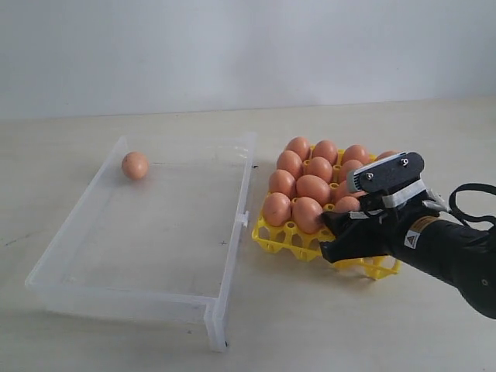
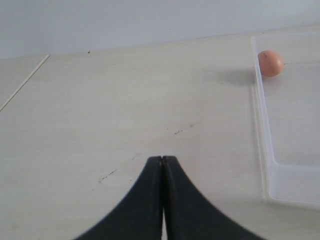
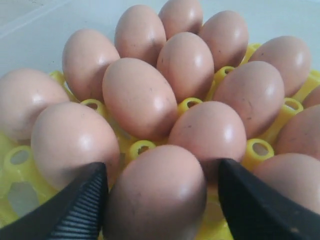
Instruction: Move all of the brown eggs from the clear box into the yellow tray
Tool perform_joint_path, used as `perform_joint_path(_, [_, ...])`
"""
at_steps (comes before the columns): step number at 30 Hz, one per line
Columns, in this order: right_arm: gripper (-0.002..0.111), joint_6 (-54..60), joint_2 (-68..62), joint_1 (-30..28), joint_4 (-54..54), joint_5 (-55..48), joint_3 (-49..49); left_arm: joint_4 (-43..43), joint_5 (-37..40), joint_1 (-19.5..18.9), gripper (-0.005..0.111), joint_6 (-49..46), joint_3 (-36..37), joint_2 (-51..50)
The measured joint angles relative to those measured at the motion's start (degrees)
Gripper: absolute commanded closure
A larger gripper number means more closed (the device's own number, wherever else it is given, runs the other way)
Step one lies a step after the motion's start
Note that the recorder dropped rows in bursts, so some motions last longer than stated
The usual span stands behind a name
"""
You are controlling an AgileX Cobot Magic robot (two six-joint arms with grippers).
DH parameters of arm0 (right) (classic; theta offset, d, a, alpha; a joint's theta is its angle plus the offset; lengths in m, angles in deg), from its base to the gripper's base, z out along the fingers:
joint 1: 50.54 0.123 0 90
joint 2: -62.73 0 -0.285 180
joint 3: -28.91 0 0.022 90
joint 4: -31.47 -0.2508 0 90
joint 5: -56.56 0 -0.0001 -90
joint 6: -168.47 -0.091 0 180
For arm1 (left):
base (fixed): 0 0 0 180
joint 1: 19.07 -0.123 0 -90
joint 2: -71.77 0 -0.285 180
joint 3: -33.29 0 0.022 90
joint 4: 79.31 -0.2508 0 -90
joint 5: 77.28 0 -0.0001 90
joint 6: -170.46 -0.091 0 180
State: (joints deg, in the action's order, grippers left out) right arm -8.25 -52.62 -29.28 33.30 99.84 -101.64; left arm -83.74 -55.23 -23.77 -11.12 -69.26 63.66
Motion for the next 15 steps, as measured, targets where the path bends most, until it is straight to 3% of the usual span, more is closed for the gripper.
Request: perform_joint_path(15, [0.042,-6.8,11.45,0.0,0.68,-3.81,0.1,0.0,0.0,0.0,0.107,0.0,0.0,0.0])
